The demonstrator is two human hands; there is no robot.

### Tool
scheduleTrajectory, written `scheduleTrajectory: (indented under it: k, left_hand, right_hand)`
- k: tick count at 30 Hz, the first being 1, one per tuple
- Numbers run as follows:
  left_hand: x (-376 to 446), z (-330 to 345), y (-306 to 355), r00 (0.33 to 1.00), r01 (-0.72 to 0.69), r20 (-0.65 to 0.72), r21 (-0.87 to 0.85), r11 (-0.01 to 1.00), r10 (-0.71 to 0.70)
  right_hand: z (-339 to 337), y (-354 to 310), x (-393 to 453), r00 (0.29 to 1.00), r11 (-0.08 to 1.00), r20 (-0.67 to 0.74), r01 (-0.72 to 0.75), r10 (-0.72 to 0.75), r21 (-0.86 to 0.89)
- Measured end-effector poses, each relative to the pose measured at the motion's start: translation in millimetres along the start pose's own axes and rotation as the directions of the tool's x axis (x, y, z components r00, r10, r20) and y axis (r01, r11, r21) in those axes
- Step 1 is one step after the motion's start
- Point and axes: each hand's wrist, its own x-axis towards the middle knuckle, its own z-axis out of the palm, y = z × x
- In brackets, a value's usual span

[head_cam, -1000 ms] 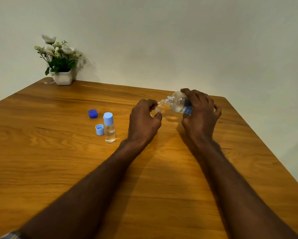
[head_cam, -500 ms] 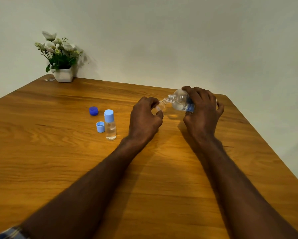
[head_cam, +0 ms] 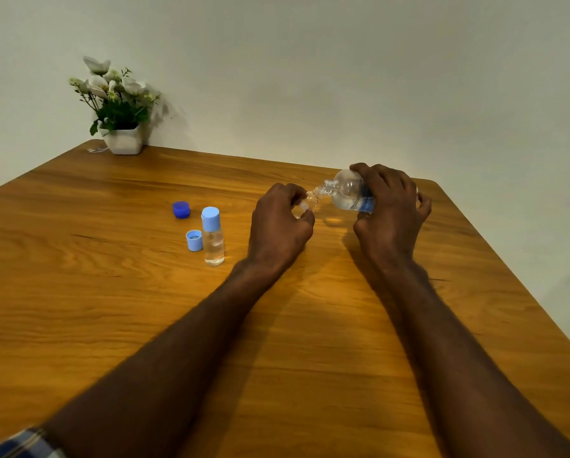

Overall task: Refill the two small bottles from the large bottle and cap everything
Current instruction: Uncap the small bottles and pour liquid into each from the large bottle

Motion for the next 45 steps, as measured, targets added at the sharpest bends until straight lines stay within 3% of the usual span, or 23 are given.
scheduleTrajectory:
  k: [45]
  left_hand:
    - [-0.5, 0.3, -2.7, 1.0, 0.003, 0.003, -0.004, 1.0, -0.003]
  right_hand:
    - [1.9, 1.8, -0.7, 1.0, 1.0, 0.007, 0.014, -0.014, 0.013]
